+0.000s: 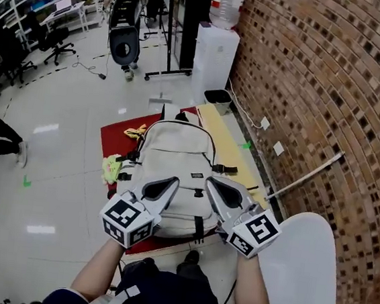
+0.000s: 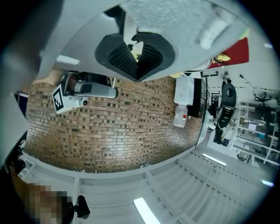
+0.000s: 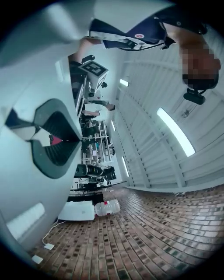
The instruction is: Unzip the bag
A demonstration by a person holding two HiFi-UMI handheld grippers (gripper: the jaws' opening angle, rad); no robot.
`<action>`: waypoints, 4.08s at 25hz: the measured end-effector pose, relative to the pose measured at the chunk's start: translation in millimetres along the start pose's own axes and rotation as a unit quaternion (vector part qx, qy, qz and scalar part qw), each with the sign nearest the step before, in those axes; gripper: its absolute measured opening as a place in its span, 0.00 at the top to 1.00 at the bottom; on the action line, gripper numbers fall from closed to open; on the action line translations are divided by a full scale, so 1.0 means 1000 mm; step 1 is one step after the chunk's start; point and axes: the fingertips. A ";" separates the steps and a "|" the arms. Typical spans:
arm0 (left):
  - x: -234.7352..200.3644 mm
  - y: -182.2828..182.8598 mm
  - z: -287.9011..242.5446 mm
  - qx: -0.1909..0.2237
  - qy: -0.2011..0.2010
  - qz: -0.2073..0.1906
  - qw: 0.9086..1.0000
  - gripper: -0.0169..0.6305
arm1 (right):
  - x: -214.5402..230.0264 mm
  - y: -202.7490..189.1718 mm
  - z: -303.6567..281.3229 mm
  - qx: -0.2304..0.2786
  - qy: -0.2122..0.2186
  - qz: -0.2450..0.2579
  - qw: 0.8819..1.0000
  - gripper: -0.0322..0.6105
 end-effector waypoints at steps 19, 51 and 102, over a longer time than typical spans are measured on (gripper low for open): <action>-0.185 -0.058 -0.009 -0.114 0.215 0.042 0.969 0.97 | -0.002 -0.010 -0.199 -0.129 0.152 0.132 0.971 0.93; -0.285 -0.148 -0.066 -0.237 0.239 0.117 0.934 0.88 | 0.015 -0.165 -0.376 -0.385 0.226 0.230 0.865 0.90; -0.291 -0.082 -0.130 -0.282 0.208 -0.014 0.936 0.88 | 0.175 -0.113 -0.345 -0.304 0.065 -0.055 0.949 0.92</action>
Point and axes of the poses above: the fingertips, and each gripper's own axes: z backward along the fingers, x to its right, y out of its top, and after that the axes turned 15 degrees about -x, right-handed
